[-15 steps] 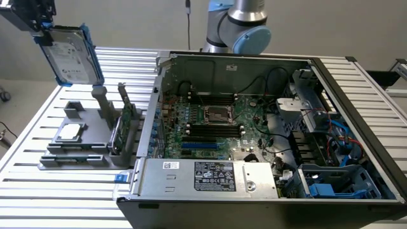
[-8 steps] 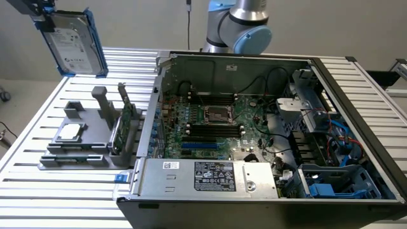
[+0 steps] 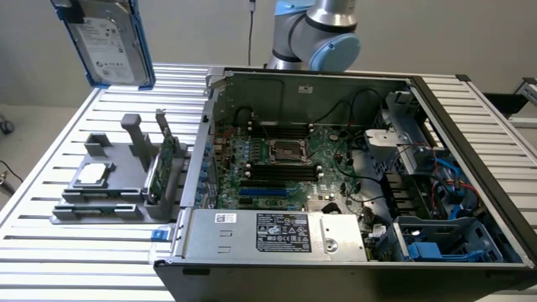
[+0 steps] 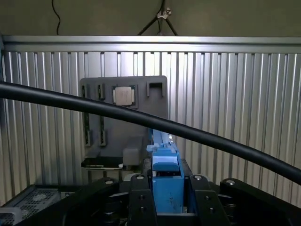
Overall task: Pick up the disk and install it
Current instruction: 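Pick up the disk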
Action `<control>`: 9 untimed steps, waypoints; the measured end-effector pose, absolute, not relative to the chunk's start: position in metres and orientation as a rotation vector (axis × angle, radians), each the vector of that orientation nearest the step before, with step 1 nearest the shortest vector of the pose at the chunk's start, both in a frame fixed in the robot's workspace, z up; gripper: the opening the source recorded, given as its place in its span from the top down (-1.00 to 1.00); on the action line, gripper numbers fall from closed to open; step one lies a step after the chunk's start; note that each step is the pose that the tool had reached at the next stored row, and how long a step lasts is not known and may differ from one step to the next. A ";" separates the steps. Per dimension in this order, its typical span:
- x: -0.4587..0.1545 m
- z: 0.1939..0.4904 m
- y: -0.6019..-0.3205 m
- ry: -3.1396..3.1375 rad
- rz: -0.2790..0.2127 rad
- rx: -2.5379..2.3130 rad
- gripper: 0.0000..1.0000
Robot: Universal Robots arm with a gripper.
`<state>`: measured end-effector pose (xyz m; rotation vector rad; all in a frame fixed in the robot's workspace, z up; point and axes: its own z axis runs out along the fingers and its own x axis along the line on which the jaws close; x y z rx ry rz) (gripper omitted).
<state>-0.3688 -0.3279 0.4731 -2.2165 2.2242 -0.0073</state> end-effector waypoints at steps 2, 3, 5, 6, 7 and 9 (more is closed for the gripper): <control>-0.360 0.479 -0.329 2.224 -0.007 -2.217 0.34; -0.357 0.481 -0.329 2.223 -0.007 -2.218 0.34; -0.349 0.484 -0.329 2.220 -0.006 -2.220 0.34; -0.344 0.486 -0.330 2.219 -0.005 -2.220 0.34; -0.340 0.487 -0.330 2.218 -0.005 -2.221 0.34; -0.331 0.490 -0.331 2.216 -0.004 -2.222 0.34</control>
